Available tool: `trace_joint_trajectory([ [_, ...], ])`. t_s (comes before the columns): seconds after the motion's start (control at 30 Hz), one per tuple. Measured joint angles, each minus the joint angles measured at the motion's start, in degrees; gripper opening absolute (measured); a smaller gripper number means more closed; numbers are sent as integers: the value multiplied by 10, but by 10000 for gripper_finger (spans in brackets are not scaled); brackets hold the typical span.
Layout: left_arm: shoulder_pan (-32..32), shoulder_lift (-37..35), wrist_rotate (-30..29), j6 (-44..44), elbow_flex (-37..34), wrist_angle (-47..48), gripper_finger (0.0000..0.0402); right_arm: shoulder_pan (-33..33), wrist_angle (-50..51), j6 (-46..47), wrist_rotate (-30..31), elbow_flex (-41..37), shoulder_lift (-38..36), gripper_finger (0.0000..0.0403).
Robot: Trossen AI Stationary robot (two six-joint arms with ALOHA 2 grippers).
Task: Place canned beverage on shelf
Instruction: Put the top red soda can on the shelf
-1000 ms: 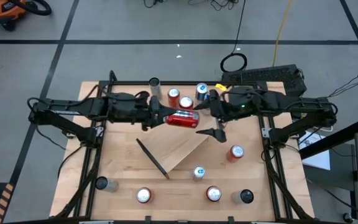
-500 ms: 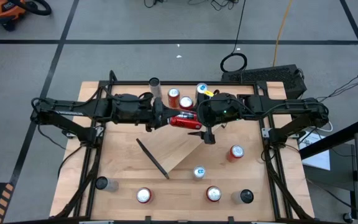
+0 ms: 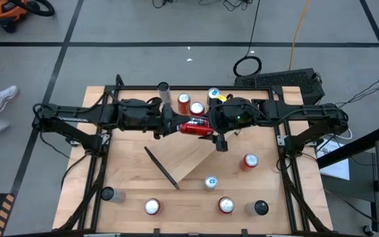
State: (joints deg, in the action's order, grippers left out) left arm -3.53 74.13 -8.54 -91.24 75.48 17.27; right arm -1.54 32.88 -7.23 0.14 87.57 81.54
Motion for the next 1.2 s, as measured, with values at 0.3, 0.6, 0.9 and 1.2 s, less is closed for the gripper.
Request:
trace_joint_trajectory([
  [0.3, 0, 0, -34, 53, 0, -7, 352, 0, 10, 18, -6, -1, -11, 278],
  [0.6, 0, -1, -81, 134, 1, -29, 377, -1, 48, 62, -42, -1, -30, 279],
  [0.9, 0, -1, -81, 306, 1, -99, 377, 1, 51, 180, -166, -1, -51, 279],
  [1.2, 0, -1, -9, 488, 1, -188, 377, 0, -31, 302, -259, -1, -54, 279],
])
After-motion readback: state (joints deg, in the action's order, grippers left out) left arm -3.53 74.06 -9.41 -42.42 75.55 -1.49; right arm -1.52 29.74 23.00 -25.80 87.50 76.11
